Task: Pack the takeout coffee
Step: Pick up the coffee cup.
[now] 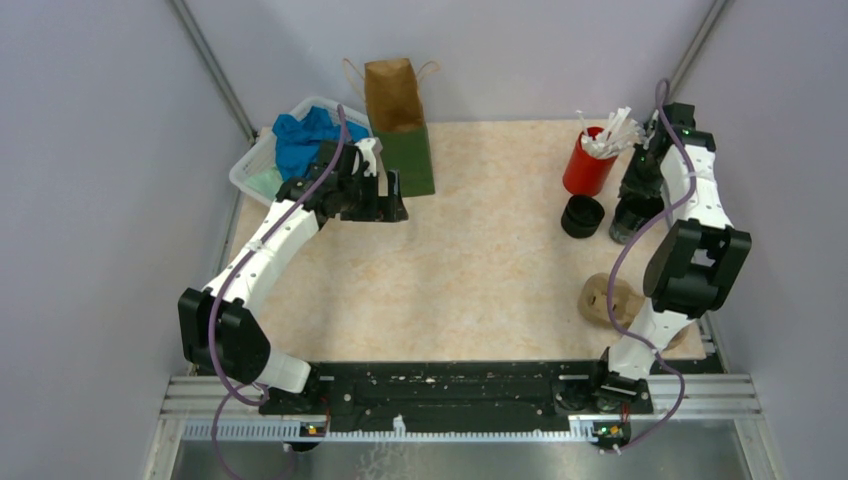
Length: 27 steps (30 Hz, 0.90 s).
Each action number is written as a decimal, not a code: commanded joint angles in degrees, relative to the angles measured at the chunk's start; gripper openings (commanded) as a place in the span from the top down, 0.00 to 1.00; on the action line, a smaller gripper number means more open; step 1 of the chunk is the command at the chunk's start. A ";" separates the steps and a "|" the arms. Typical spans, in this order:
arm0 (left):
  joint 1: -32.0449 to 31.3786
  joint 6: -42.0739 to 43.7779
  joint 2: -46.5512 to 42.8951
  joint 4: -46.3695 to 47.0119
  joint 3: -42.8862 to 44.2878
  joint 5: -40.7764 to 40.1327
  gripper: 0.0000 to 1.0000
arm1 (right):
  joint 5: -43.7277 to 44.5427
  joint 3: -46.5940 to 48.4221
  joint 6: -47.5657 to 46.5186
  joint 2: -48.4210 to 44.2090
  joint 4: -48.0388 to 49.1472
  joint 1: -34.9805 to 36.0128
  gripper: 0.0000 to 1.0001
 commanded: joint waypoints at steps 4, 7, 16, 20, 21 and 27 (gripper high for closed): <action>-0.20 1.13 -0.56 1.91 2.30 0.26 0.02 | -0.76 0.18 0.22 -1.39 1.35 -0.28 0.86; -0.20 1.13 -0.59 1.87 2.30 0.35 0.02 | -0.65 0.15 0.22 -1.93 1.18 -0.32 0.82; -0.20 1.05 -0.66 1.98 2.20 0.65 0.02 | -3.63 -1.78 1.03 -2.98 2.26 -2.48 0.86; -0.20 0.96 -0.82 1.95 2.15 0.70 0.02 | -6.84 -2.98 1.65 -3.44 3.35 -3.47 0.79; -0.20 0.96 -0.82 2.02 2.19 0.71 0.02 | -7.14 -3.01 1.78 -3.46 3.47 -3.59 0.79; -0.18 1.05 -0.69 1.99 2.40 0.79 0.02 | -8.00 -1.97 2.66 -4.22 3.16 -4.34 0.78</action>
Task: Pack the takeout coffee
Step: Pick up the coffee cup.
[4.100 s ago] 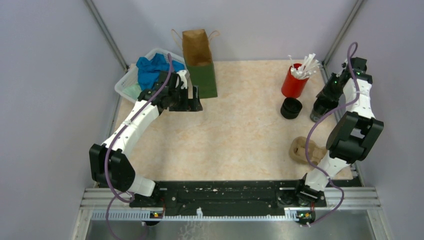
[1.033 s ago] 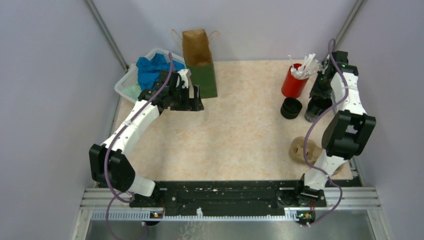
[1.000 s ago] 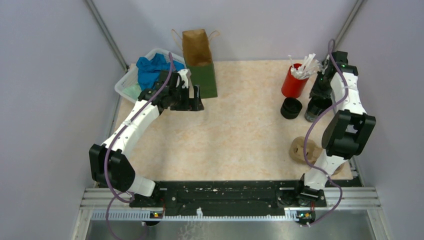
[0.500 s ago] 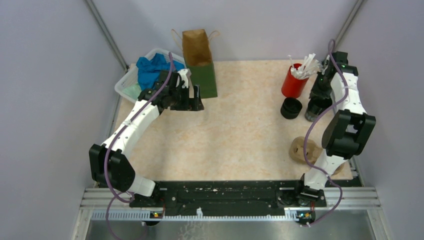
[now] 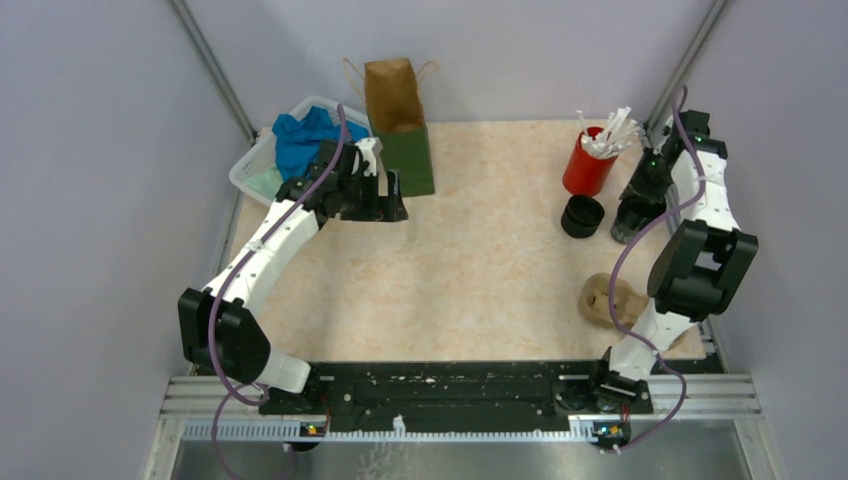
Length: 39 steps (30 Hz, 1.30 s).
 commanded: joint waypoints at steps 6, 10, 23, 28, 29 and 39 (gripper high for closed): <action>-0.20 0.94 -0.64 1.95 2.46 0.80 0.02 | -1.31 1.67 1.02 -4.22 0.52 -0.75 0.78; -0.15 0.94 -0.68 1.91 2.39 0.90 0.02 | -1.38 1.63 0.91 -4.38 0.55 -0.87 0.81; -0.16 0.94 -0.81 1.80 2.39 0.93 0.02 | -1.66 2.56 0.89 -4.94 -0.02 -1.40 0.86; -0.20 0.94 -0.82 1.89 2.45 1.04 0.02 | -1.85 1.70 0.85 -5.68 0.06 -1.70 0.84; -0.18 0.94 -0.80 1.81 2.40 1.06 0.02 | -1.90 1.53 0.84 -5.78 0.13 -1.71 0.83; -0.20 0.98 -1.18 1.87 2.22 0.96 0.02 | -3.07 1.28 0.85 -4.52 0.74 -1.76 0.83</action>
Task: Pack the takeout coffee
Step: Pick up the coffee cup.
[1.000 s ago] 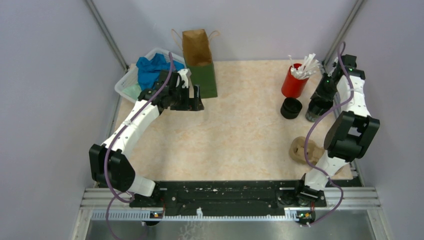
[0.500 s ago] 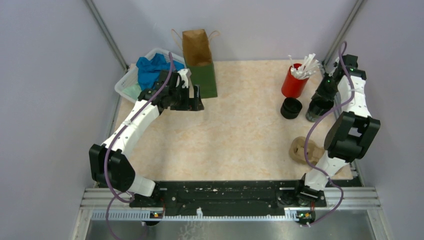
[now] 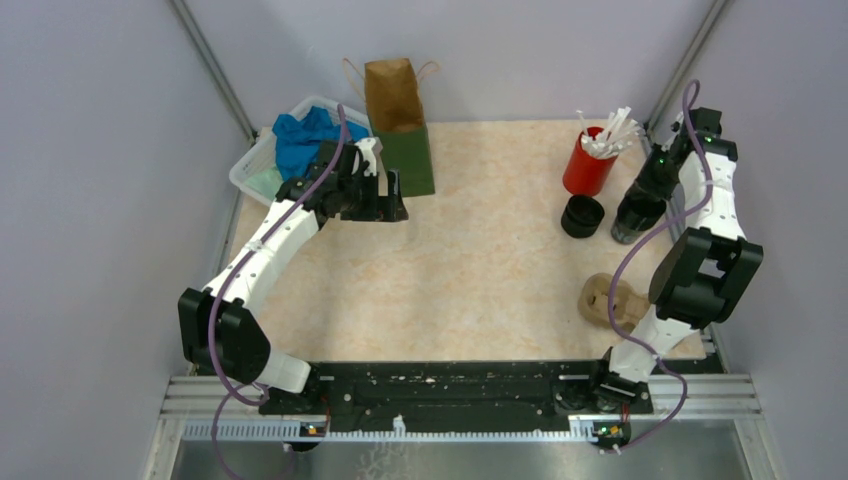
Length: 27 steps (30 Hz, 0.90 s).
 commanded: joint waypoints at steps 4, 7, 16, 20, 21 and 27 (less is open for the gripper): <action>-0.20 1.03 -1.09 1.79 2.28 0.81 0.02 | -1.93 0.89 0.18 -1.14 1.23 -0.26 0.82; -0.19 1.03 -0.98 1.85 2.34 0.85 0.02 | -2.05 0.89 0.24 -0.87 1.28 -0.24 0.83; -0.16 0.95 -0.78 1.89 2.49 1.04 0.02 | -1.76 0.89 0.15 -0.42 1.26 -0.28 0.86; -0.18 0.94 -0.78 1.87 2.46 1.02 0.02 | -1.68 0.64 0.05 -0.23 1.24 -0.24 0.86; -0.20 0.94 -0.74 1.88 2.51 1.07 0.02 | -1.74 0.62 0.03 -0.23 1.27 -0.28 0.86; -0.20 1.03 -0.74 1.84 2.74 1.07 0.02 | -1.68 0.53 0.01 0.18 1.52 -0.30 0.87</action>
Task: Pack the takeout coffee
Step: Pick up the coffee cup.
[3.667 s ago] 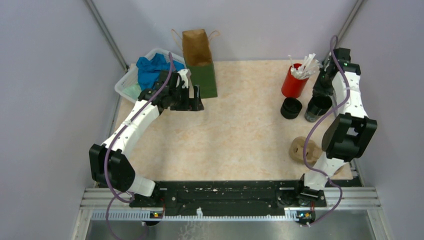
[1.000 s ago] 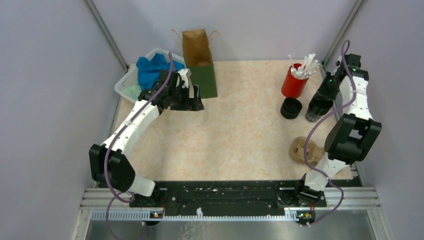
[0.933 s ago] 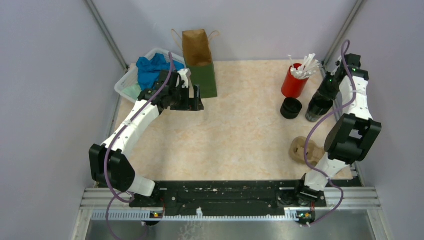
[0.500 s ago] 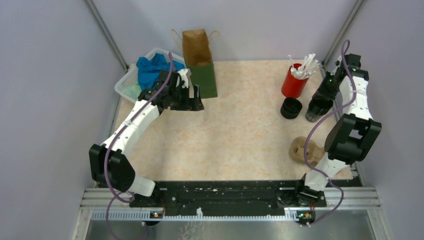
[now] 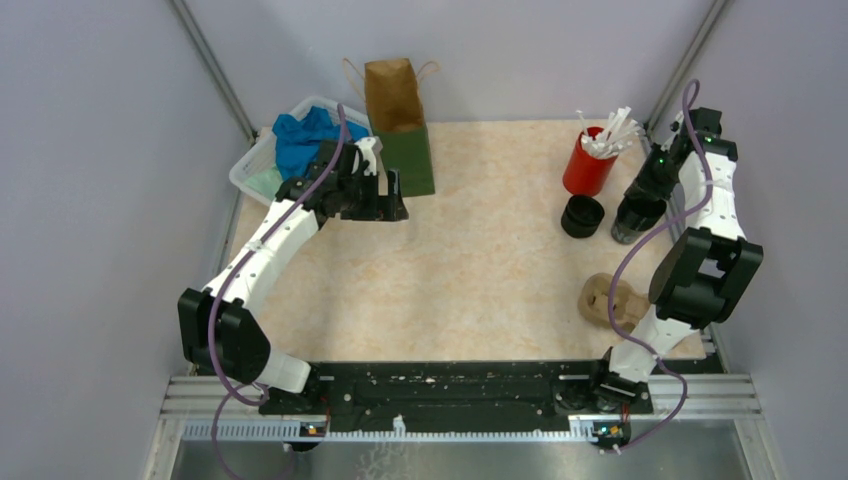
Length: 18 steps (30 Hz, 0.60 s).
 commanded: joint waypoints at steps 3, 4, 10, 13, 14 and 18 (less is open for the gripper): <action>-0.20 1.00 -0.77 1.87 2.48 1.06 0.02 | -0.45 0.48 -0.11 0.33 1.45 -0.23 0.87; -0.14 1.07 -0.81 1.85 2.42 0.98 0.02 | -0.26 0.57 -0.21 0.36 1.39 -0.25 0.87; -0.20 1.09 -0.74 1.78 2.44 0.93 0.02 | -0.09 0.42 -0.54 0.61 1.39 -0.26 0.86; -0.20 1.09 -0.65 1.81 2.49 0.94 0.02 | -0.14 0.18 -0.58 0.67 1.47 -0.26 0.86; -0.17 1.09 -0.72 1.80 2.48 0.92 0.02 | -0.06 0.17 -0.61 0.64 1.51 -0.22 0.86; -0.16 1.18 -0.69 1.80 2.44 0.93 0.02 | -0.14 0.17 -0.56 0.74 1.62 -0.29 0.87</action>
